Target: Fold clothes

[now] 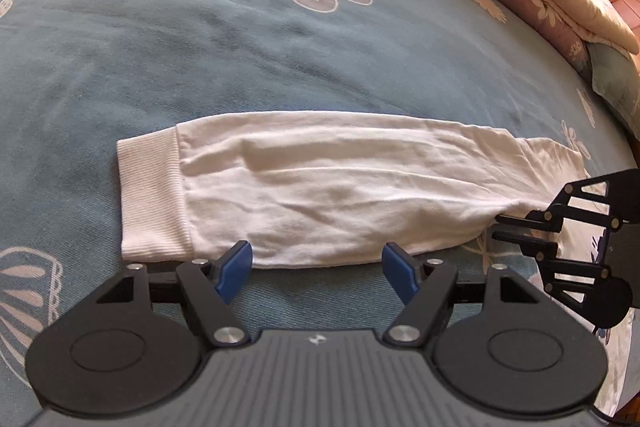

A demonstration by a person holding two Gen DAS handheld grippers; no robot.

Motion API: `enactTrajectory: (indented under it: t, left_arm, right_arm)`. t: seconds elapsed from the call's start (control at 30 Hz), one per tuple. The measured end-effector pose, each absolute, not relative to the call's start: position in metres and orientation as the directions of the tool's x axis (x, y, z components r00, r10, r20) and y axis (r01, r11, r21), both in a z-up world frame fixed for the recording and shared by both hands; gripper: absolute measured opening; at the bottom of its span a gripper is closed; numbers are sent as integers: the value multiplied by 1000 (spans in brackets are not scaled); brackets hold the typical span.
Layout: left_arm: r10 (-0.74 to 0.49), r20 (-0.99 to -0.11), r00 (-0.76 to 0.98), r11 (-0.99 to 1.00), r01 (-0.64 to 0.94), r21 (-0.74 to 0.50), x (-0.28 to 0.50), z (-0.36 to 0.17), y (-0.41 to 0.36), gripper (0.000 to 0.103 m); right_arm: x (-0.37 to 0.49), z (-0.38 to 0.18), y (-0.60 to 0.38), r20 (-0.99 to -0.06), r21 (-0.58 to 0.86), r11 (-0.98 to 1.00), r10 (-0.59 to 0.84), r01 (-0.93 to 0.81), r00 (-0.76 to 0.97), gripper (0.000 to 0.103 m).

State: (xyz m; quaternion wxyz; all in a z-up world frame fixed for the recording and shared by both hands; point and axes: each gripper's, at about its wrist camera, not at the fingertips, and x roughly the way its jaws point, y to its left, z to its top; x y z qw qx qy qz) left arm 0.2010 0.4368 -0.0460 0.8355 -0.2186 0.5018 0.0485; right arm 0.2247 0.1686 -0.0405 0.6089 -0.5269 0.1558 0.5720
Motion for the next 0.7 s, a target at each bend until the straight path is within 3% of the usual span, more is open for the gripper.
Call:
enactTrajectory:
  t: [0.1, 0.37, 0.57, 0.7]
  left_arm:
    - [-158, -840, 519, 816, -411, -407, 191, -50, 454, 73]
    - [-181, -821, 541, 693, -522, -497, 180, -69, 471, 74]
    - [-185, -815, 550, 677, -530, -511, 180, -70, 474, 75]
    - [-187, -813, 551, 668, -535, -517, 180, -72, 480, 75]
  right_arm:
    - [231, -49, 177, -806, -447, -219, 519, -867, 284, 23]
    - [261, -53, 189, -837, -293, -158, 518, -943, 173, 23]
    - [292, -40, 202, -883, -36, 23, 467, -999, 43, 3]
    - [289, -38, 197, -884, 147, 55, 455, -988, -106, 3]
